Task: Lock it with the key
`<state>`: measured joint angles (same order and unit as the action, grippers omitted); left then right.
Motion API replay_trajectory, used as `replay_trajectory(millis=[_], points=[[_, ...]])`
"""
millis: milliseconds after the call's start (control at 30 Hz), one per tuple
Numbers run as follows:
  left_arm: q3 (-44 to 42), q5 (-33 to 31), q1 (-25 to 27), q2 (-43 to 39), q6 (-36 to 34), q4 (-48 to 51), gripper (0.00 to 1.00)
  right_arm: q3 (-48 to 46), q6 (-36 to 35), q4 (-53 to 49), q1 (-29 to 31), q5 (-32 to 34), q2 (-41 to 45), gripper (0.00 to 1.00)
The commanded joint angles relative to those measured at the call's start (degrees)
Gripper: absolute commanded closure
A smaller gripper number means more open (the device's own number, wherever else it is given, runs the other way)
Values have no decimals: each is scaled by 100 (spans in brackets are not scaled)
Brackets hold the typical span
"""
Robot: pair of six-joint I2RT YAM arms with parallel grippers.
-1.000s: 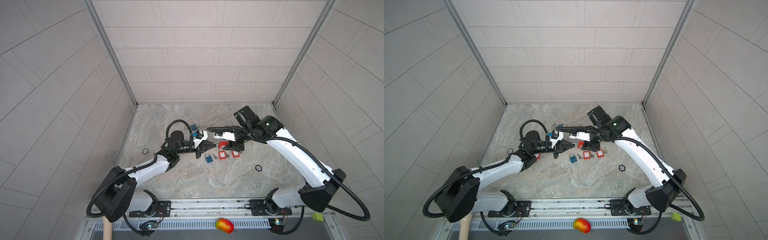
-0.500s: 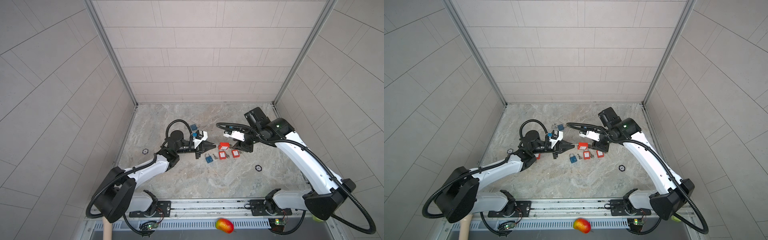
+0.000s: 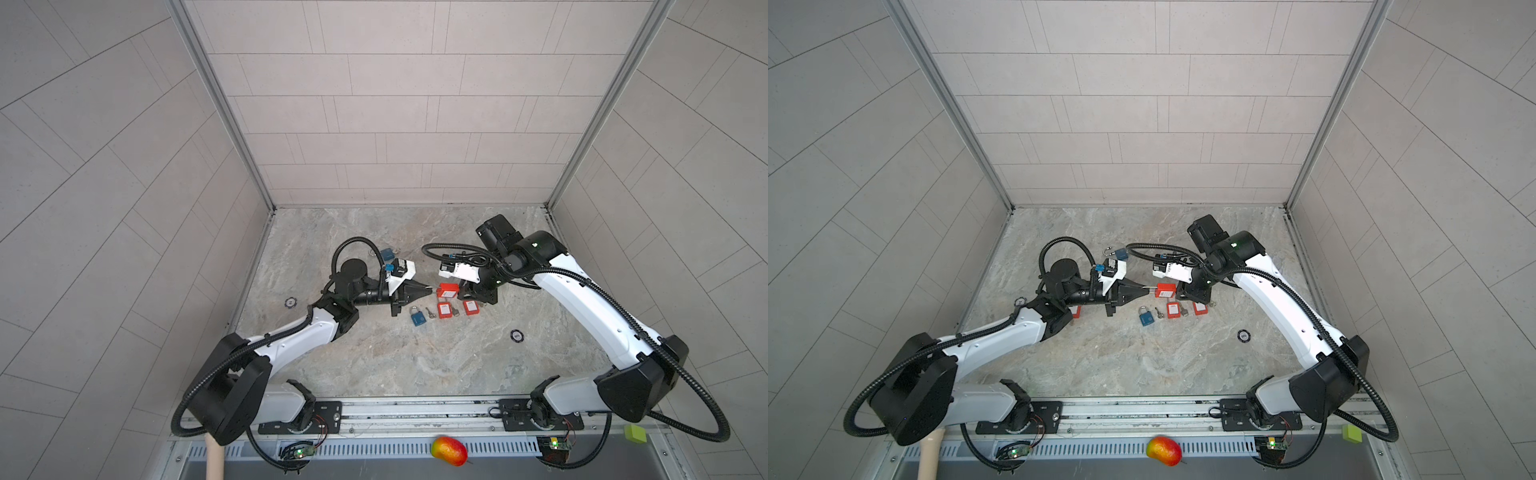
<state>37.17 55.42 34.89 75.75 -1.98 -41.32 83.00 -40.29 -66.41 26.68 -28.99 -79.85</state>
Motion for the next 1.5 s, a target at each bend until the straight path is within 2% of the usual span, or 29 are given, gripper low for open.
replay_trajectory(millis=[0,100,167,267,333,467,833,967,1133,1233,1367,1467], points=[[150,81,-7,-114,69,-321,100,-293,-160,419,23,35,282,75],[149,84,-3,-84,157,-437,100,-684,-266,950,68,451,638,74],[150,110,-2,-71,165,-447,100,-898,-242,1217,69,731,875,63],[145,131,-9,-87,162,-438,100,-952,-247,1023,50,880,1067,54],[157,161,-5,-85,152,-415,100,-744,-268,648,4,704,1023,53],[202,262,-7,-69,136,-372,100,-370,-242,219,-18,463,855,54],[308,303,38,-37,115,-281,100,-192,-338,93,11,66,533,70],[304,259,43,-57,68,-202,100,-312,-451,235,21,101,650,76],[329,248,43,-25,83,-167,100,-754,-459,816,145,458,999,82],[361,258,44,1,100,-169,100,-920,-513,968,230,699,1115,81],[379,294,44,19,78,-140,100,-928,-536,942,230,856,1148,66],[388,319,44,-3,-9,-7,100,-773,-536,837,224,792,1126,69]])
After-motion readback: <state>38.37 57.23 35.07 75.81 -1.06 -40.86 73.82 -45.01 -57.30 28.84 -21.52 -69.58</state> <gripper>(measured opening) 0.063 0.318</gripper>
